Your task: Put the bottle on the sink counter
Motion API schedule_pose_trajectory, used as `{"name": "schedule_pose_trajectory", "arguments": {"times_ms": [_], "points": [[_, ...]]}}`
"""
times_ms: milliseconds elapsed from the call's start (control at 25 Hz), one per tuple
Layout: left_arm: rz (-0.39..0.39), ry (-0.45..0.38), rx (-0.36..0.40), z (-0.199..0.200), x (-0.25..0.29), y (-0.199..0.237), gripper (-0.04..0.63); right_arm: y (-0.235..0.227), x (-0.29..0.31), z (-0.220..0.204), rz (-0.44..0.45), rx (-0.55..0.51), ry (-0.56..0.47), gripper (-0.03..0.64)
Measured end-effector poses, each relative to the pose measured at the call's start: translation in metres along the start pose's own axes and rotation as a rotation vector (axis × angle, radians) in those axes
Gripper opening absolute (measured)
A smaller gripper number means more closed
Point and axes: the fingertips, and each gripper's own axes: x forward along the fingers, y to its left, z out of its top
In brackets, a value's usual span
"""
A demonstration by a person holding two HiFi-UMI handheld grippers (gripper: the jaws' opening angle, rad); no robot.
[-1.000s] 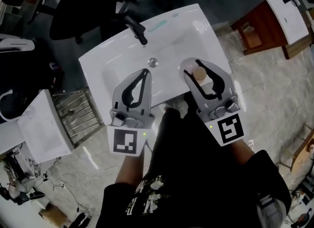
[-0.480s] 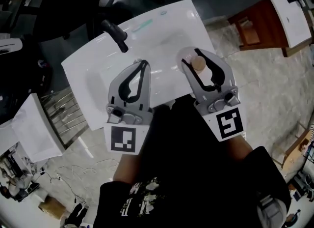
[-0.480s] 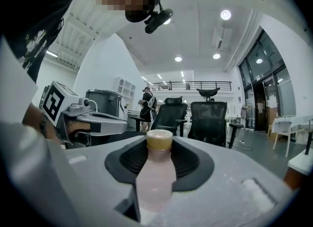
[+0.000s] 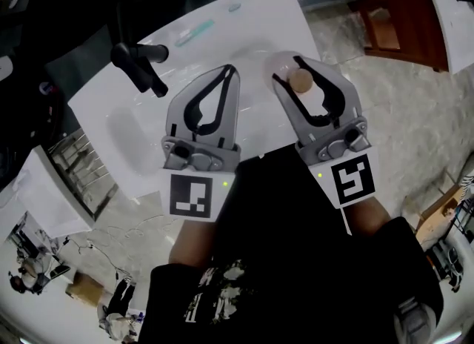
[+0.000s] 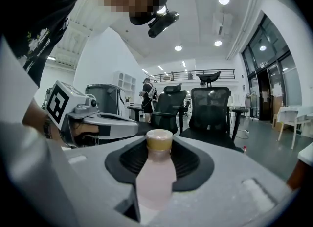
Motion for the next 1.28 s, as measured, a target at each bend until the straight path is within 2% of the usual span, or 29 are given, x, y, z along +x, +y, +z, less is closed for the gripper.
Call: {"name": "schedule_pose_trajectory", "arguments": {"times_ms": [160,560,960,1280], "points": [[-0.002,0.014,-0.026,-0.017,0.026,-0.002,0.014,-0.018,0.016,-0.021,0.022,0.023,0.033,0.132],[0.059,0.054,-0.068,-0.070,0.078,0.019,0.014,-0.075,0.078,-0.082,0.028,-0.006,0.066,0.132],[0.055,0.124,-0.135,-0.110,0.099,0.016,0.014,-0.092,0.110,-0.127,0.013,0.026,0.100,0.132],[0.070,0.158,-0.147,-0.119,0.091,0.019,0.014,-0.087,0.122,-0.138,0.016,0.032,0.092,0.132]]}}
